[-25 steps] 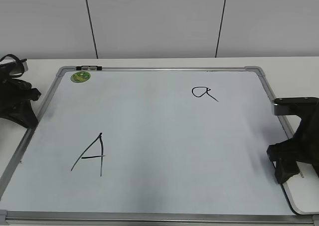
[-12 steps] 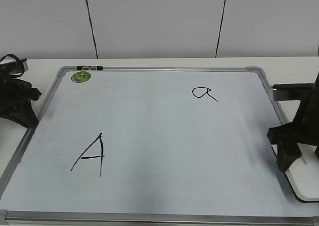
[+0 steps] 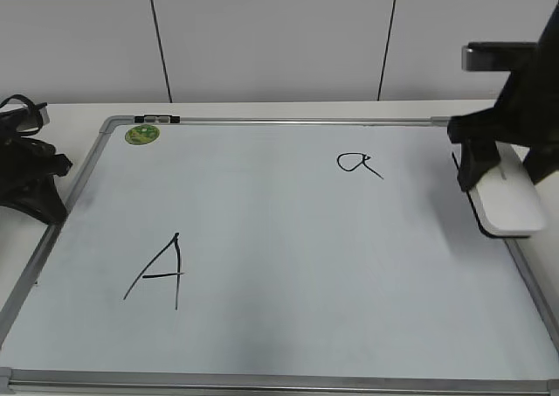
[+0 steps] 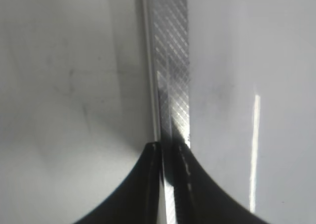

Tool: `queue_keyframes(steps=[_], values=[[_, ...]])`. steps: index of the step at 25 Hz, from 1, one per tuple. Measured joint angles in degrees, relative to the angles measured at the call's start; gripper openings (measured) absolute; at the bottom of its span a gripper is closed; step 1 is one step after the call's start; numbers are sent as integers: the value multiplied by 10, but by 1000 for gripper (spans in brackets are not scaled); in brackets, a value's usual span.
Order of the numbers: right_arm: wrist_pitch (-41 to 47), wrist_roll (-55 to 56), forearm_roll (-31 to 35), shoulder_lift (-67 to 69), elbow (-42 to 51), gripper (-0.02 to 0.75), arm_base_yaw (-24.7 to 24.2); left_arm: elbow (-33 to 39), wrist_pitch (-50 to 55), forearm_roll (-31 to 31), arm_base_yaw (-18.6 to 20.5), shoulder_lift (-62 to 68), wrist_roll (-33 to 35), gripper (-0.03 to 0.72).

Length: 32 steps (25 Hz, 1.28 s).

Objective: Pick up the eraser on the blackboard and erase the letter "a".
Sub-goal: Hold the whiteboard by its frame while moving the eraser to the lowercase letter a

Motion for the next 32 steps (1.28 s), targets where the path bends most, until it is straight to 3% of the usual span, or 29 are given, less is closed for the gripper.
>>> queue_keyframes(steps=[6,14,32], values=[[69,-17,17,106,-176,524,0,0,0,0,0,0,0,34],[73,-37,22,270,-379,524,0,0,0,0,0,0,0,34],[90,-55,11,408,-495,524,29,0,0,0,0,0,0,34]])
